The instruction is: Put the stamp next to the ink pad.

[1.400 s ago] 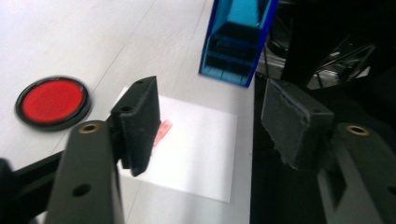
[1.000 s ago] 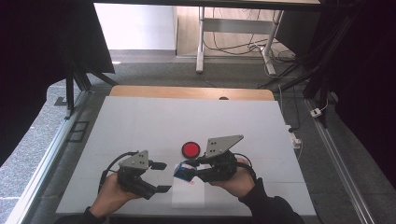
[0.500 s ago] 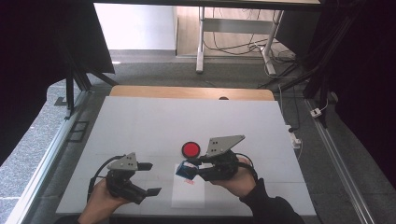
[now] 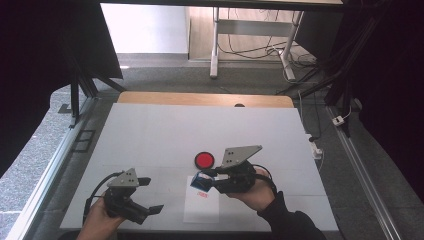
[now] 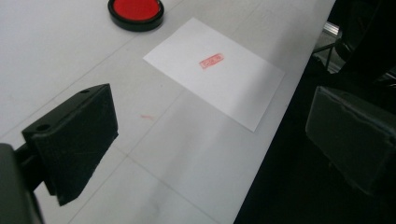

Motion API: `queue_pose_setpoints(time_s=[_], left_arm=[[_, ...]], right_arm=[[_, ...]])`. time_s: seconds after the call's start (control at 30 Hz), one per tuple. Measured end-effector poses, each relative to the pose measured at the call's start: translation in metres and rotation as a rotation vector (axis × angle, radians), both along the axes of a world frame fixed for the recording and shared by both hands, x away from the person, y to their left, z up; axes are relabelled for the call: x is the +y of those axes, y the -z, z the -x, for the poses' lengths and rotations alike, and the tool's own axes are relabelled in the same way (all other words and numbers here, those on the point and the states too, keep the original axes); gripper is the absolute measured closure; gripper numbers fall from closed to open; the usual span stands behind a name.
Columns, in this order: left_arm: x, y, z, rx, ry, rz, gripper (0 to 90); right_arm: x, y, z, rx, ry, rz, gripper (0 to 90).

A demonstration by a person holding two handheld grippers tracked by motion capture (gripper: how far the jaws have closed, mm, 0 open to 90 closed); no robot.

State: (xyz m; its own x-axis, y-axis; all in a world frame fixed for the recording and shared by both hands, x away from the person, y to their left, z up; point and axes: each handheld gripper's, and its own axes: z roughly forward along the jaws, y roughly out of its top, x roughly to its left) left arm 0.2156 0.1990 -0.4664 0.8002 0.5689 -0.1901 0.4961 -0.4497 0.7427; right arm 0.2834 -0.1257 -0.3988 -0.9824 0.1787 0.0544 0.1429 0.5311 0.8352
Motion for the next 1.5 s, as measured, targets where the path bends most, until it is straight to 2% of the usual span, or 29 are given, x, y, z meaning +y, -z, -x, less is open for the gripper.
queue_pose_setpoints(time_s=[0.27,0.63,0.8,1.17,1.3,1.5], left_arm=[[0.012,0.004,0.008,0.003,-0.042,-0.032,1.9],[0.034,0.006,0.019,0.018,-0.114,-0.012,1.2],[0.041,0.009,0.024,0.027,-0.125,-0.026,0.7],[0.055,0.011,0.03,0.047,-0.156,0.041,0.0],[0.059,0.011,0.032,0.042,-0.165,0.078,0.0],[0.06,0.012,0.032,0.044,-0.18,0.085,0.0]], right_arm=[[-0.003,0.001,-0.004,0.004,0.054,0.003,70.4],[-0.006,0.002,-0.009,-0.005,0.125,0.031,70.4],[-0.012,0.004,-0.013,-0.021,0.146,0.049,70.4],[-0.026,0.008,-0.023,-0.028,0.198,0.054,70.4],[-0.031,0.009,-0.026,-0.027,0.22,0.055,70.4],[-0.038,0.013,-0.031,-0.036,0.258,0.074,70.4]])
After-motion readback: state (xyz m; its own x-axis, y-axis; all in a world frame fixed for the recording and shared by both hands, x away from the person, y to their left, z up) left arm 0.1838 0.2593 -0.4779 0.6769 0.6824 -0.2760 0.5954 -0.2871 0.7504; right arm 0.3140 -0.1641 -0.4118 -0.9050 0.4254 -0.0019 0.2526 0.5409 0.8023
